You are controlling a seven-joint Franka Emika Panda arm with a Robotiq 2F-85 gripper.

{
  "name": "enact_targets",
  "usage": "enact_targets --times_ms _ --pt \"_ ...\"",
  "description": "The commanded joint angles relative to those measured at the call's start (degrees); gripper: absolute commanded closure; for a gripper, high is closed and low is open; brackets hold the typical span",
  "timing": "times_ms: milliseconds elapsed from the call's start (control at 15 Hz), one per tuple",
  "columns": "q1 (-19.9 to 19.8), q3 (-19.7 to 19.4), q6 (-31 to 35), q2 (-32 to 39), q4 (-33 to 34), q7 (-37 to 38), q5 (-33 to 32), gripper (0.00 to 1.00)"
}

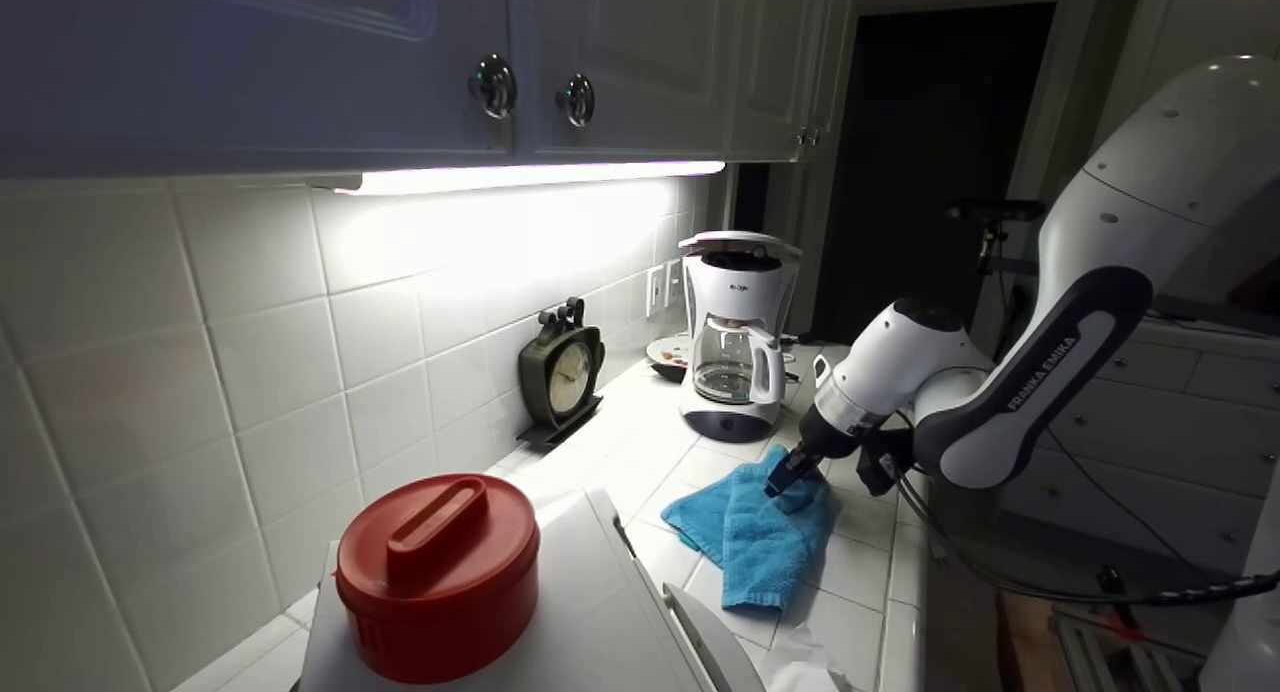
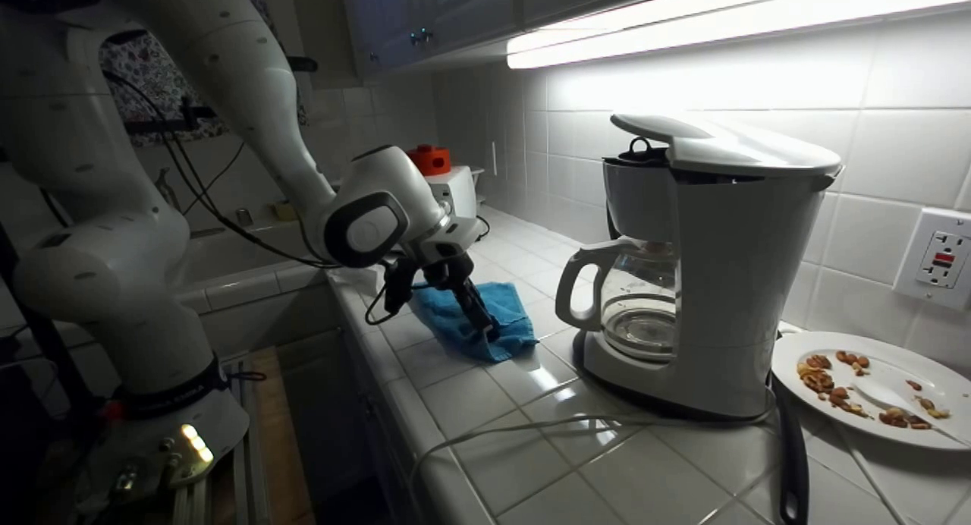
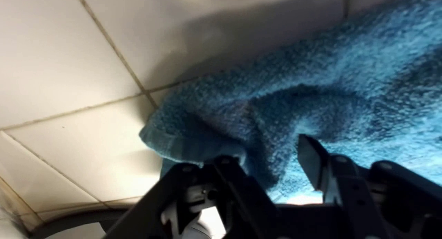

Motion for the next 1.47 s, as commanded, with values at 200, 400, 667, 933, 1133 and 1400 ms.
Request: enact_targets --times_ms 200,400,667,933,1133,1400 --pt "2.11 0.66 -1.8 -5.37 -1.77 -0.97 1.83 0.85" --pt "3.96 0.07 -3.56 -7.3 -2.41 -1.44 2.6 0.69" --pt "7.65 -1.4 -6.72 -6.96 -1.08 -1.81 4.03 0.42" --pt "10.92 -2.88 -8.83 -8.29 -1.53 -3.01 6.98 0.75" --pt "11.67 -3.35 -10.65 -10.65 -1.82 -2.7 6.87 0.96" --pt "13.32 -4.07 -13.22 -14.8 -1.77 -2.53 6.91 0.96"
